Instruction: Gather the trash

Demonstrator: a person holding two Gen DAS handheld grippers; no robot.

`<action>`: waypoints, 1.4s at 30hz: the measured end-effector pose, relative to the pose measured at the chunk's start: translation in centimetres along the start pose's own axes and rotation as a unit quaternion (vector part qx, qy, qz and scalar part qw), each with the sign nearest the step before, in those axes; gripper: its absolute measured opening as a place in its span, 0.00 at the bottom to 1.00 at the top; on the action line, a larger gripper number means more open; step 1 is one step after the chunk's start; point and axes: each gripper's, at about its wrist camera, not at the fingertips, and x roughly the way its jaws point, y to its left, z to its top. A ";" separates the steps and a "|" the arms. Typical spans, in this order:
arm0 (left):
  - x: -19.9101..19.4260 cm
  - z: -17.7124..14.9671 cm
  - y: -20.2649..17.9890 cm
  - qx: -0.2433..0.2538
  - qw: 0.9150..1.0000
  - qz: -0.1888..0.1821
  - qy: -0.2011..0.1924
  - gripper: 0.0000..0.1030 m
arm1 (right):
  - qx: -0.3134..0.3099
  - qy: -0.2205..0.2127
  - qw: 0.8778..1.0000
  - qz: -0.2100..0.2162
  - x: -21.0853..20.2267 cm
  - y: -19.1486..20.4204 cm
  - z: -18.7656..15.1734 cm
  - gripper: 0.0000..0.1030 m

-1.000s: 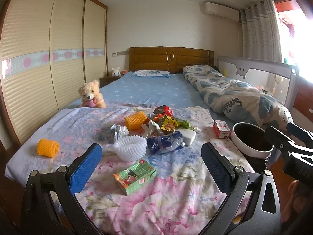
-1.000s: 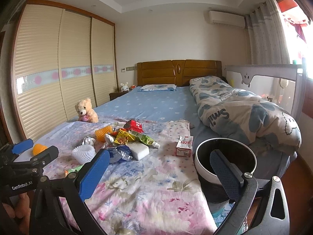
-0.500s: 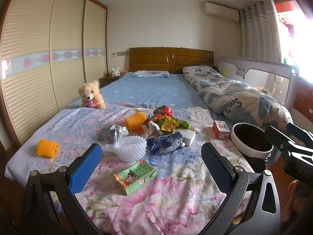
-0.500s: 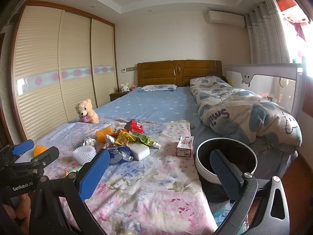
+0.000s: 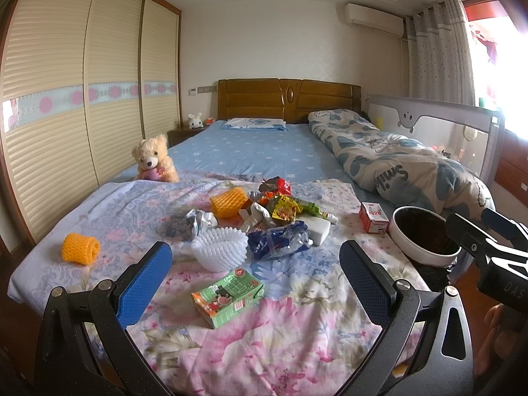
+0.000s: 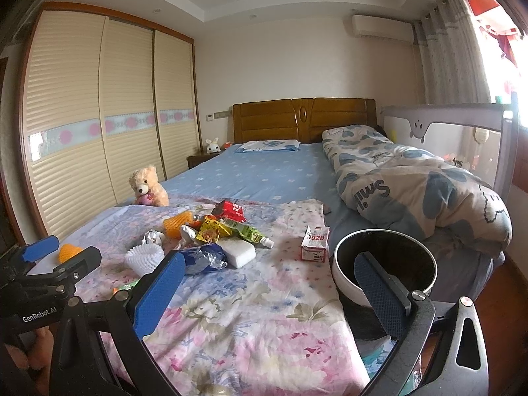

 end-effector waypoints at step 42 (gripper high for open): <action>10.3 -5.4 6.4 0.023 0.985 -0.034 0.166 0.99 | 0.005 0.150 0.981 0.122 12.3 4.2 -2.5 0.93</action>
